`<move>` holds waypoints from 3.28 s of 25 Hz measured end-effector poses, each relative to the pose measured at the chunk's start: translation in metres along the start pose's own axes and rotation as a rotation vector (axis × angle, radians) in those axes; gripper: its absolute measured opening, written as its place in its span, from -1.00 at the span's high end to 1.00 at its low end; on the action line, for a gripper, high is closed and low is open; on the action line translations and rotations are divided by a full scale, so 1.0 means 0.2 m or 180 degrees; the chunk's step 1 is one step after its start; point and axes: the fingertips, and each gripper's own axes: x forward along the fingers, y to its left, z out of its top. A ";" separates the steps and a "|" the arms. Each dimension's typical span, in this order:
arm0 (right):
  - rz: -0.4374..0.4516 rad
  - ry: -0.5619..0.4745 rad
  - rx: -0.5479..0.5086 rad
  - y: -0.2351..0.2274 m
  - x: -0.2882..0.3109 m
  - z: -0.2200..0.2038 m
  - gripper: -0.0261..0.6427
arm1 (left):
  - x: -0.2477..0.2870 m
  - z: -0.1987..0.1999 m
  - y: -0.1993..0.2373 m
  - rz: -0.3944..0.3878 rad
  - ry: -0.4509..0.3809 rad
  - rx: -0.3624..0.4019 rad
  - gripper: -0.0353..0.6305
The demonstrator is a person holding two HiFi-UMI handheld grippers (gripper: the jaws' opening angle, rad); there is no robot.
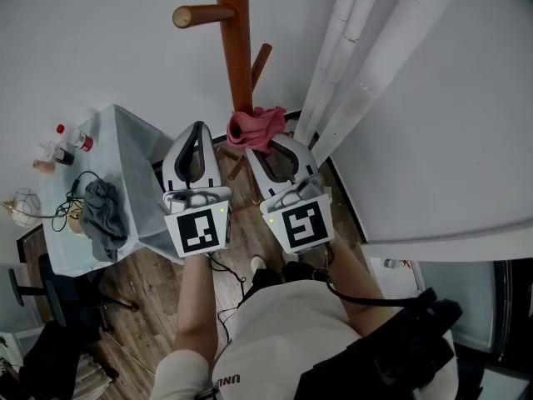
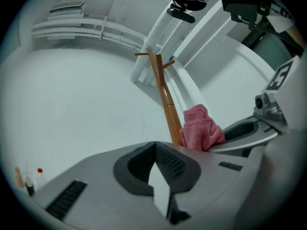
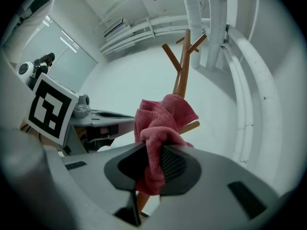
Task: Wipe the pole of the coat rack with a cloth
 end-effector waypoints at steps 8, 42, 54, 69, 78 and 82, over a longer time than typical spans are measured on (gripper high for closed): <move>-0.0128 0.0011 0.0020 -0.07 -0.05 -0.03 0.70 | 0.00 -0.03 -0.02 -0.0006 0.0041 -0.0004 0.85; -0.0627 -0.0324 0.0347 -0.37 -0.24 0.01 0.70 | 0.02 -0.08 -0.09 -0.0077 0.0139 0.0084 0.85; -0.0830 -0.0261 0.0436 -0.51 -0.28 -0.05 0.70 | 0.01 -0.11 -0.09 -0.0078 0.0167 0.0212 0.85; -0.0561 -0.0724 0.0334 -0.55 -0.05 0.18 0.70 | 0.00 -0.11 -0.09 0.0041 0.0238 0.0138 0.85; -0.0211 -0.0605 -0.0042 -0.47 0.11 0.18 0.70 | 0.02 -0.11 -0.11 0.0069 0.0272 0.0046 0.85; -0.0207 -0.0655 0.0008 -0.48 0.14 0.17 0.70 | 0.03 -0.11 -0.12 0.0100 0.0278 0.0054 0.85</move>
